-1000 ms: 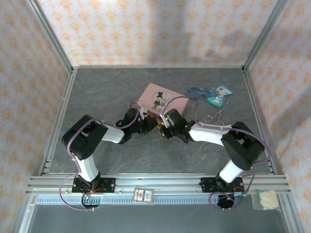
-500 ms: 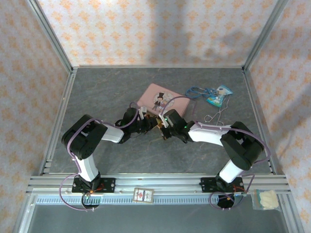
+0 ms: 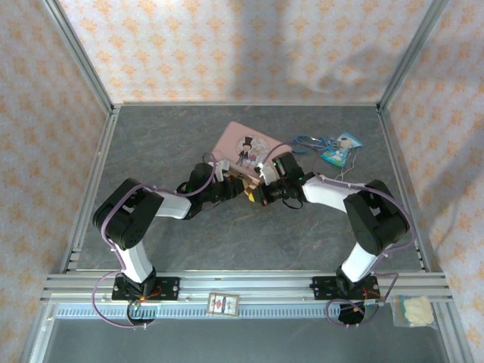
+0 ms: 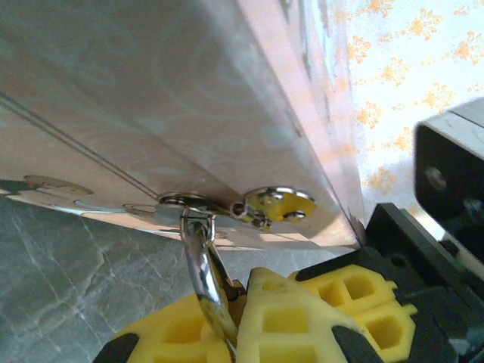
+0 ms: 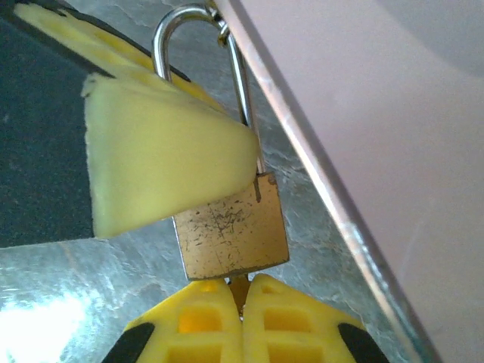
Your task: Unlock a padlock with a key
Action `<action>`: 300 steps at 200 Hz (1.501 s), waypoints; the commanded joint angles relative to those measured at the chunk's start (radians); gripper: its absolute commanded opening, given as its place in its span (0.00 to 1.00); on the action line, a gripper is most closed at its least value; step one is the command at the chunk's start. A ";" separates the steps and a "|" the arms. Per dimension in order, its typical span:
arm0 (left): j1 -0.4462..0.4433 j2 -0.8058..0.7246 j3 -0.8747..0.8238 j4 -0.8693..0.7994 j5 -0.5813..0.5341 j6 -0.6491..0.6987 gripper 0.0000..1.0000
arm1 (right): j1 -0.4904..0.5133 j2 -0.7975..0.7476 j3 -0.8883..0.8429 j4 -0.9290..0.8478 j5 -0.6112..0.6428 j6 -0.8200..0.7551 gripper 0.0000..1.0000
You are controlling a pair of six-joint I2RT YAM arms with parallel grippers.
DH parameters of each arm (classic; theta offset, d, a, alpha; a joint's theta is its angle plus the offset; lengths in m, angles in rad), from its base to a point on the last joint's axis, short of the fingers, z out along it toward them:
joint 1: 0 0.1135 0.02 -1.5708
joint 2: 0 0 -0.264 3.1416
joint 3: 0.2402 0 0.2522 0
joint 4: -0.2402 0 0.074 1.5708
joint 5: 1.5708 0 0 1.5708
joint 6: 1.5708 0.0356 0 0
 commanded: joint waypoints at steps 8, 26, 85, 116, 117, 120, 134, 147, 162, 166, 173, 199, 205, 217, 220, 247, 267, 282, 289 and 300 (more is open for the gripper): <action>-0.035 -0.050 -0.030 -0.166 0.184 0.284 0.00 | -0.045 0.075 0.030 -0.006 -0.213 0.006 0.00; -0.037 -0.067 -0.041 -0.183 0.170 0.339 0.00 | -0.067 0.087 0.034 -0.007 -0.270 0.008 0.00; -0.034 -0.066 -0.121 -0.016 0.175 0.326 0.00 | -0.086 0.097 0.077 -0.056 -0.319 0.007 0.00; -0.025 -0.064 -0.123 0.031 0.129 0.207 0.00 | -0.085 0.072 0.051 -0.034 -0.243 0.036 0.00; -0.025 -0.063 -0.123 0.031 0.128 0.201 0.00 | -0.085 0.071 0.050 -0.033 -0.239 0.038 0.00; -0.024 -0.064 -0.122 0.035 0.121 0.187 0.00 | -0.084 0.065 0.047 -0.030 -0.223 0.042 0.00; -0.025 -0.068 -0.120 0.050 0.093 0.129 0.00 | -0.084 0.026 0.015 0.005 -0.165 0.082 0.03; -0.024 -0.067 -0.131 0.109 0.084 0.054 0.00 | -0.084 -0.019 -0.030 0.058 -0.138 0.140 0.10; -0.024 -0.063 -0.149 0.185 0.068 -0.032 0.00 | -0.083 -0.081 -0.093 0.115 -0.093 0.209 0.18; -0.023 -0.062 -0.154 0.210 0.060 -0.055 0.00 | -0.080 -0.101 -0.108 0.129 -0.082 0.228 0.20; -0.025 -0.057 -0.168 0.249 0.045 -0.094 0.00 | -0.080 -0.132 -0.140 0.153 -0.065 0.255 0.23; -0.029 -0.029 -0.219 0.458 -0.009 -0.254 0.00 | -0.061 -0.219 -0.248 0.273 -0.036 0.403 0.30; -0.031 -0.019 -0.229 0.506 -0.019 -0.288 0.00 | -0.052 -0.230 -0.270 0.301 -0.029 0.435 0.30; -0.033 0.005 -0.242 0.592 -0.036 -0.349 0.00 | -0.031 -0.247 -0.314 0.379 -0.012 0.500 0.31; -0.035 0.012 -0.246 0.616 -0.041 -0.362 0.00 | -0.026 -0.248 -0.324 0.399 -0.009 0.516 0.31; -0.044 0.078 -0.261 0.812 -0.069 -0.477 0.00 | 0.004 -0.239 -0.396 0.588 0.002 0.660 0.35; -0.056 0.114 -0.262 0.869 -0.091 -0.525 0.00 | 0.009 -0.245 -0.439 0.699 0.039 0.746 0.39; -0.064 0.110 -0.255 0.799 -0.119 -0.503 0.00 | 0.012 -0.263 -0.446 0.690 0.090 0.736 0.40; -0.068 0.097 -0.247 0.728 -0.133 -0.476 0.00 | 0.011 -0.274 -0.441 0.665 0.116 0.723 0.41; -0.072 0.068 -0.226 0.570 -0.161 -0.423 0.00 | 0.011 -0.290 -0.435 0.624 0.144 0.699 0.41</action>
